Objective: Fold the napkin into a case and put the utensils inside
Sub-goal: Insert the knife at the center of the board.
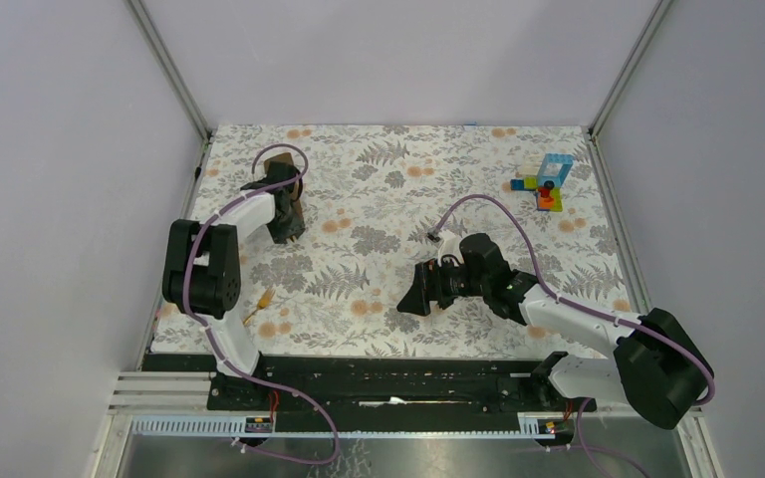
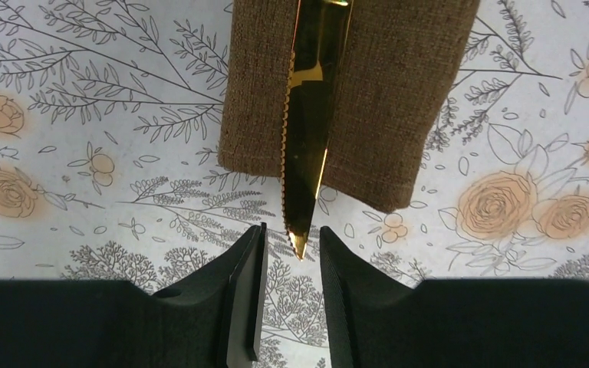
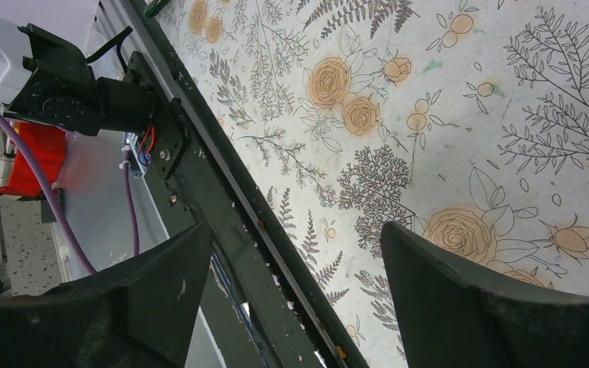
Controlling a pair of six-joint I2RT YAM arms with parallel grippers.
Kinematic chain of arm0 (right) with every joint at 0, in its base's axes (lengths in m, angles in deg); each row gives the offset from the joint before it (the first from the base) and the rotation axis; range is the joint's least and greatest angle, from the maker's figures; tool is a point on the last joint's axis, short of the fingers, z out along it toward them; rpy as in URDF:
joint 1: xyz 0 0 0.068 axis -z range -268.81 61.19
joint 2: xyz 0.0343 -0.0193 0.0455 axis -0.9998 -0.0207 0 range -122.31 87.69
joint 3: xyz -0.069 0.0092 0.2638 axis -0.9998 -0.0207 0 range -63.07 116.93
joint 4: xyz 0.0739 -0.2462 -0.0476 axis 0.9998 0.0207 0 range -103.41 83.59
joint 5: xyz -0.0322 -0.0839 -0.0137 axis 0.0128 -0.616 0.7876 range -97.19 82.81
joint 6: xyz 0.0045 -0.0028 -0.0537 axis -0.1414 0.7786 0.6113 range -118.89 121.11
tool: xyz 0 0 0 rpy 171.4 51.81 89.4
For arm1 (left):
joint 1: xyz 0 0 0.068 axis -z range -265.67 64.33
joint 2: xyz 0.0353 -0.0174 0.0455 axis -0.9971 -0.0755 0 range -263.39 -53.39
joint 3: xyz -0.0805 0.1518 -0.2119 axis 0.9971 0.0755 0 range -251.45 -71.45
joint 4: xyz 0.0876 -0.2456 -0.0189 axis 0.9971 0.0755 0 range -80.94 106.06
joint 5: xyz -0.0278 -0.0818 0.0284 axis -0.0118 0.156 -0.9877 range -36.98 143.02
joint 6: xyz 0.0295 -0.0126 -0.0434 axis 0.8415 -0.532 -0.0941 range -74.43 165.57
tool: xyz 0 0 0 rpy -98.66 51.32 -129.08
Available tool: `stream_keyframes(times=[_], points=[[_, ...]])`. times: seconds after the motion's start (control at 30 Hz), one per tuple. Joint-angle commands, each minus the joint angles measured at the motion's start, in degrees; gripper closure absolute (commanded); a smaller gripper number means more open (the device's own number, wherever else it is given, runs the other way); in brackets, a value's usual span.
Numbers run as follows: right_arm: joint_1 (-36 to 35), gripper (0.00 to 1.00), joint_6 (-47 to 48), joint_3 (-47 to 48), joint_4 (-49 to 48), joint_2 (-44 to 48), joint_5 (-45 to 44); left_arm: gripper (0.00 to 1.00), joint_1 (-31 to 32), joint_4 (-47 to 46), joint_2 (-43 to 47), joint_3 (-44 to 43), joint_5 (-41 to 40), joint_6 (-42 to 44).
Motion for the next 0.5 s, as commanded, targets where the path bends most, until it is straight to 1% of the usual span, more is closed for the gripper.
stream_keyframes(times=[0.0, 0.17, 0.23, 0.27, 0.3, 0.37, 0.4, 0.47], points=[[0.4, 0.12, 0.3, 0.3, -1.1, 1.4, 0.0, 0.64, -0.4, -2.8, -1.7, -0.3, 0.6, 0.2], [0.4, 0.12, 0.5, 0.5, -0.9, 1.2, 0.0, 0.77, -0.6, -3.4, -2.4, -0.7, -0.4, 1.0], [0.4, 0.12, 0.5, 0.4, -0.8, 1.3, 0.0, 0.8, -0.6, -3.1, -2.2, -0.9, -0.4, 1.3], [0.4, 0.12, 0.5, 0.5, -0.8, 1.3, -0.1, 0.78, -0.5, -2.6, -2.2, -1.1, -0.2, 1.5], [0.4, 0.12, 0.5, 0.6, -0.7, 1.3, 0.0, 0.74, -0.5, -1.8, -1.9, -1.2, 0.1, 1.8], [0.4, 0.12, 0.8, 0.7, -0.3, 1.5, -0.2, 0.6, -0.5, -0.3, -0.7, -1.4, 0.3, 2.3], [0.4, 0.12, 0.9, 0.6, -0.2, 1.6, -0.5, 0.57, -0.5, 0.4, 0.3, -1.5, 0.4, 2.5], [0.4, 0.12, 0.9, 0.6, -0.2, 1.6, -0.6, 0.56, -0.9, 0.6, 3.0, -1.5, 0.2, 2.8]])
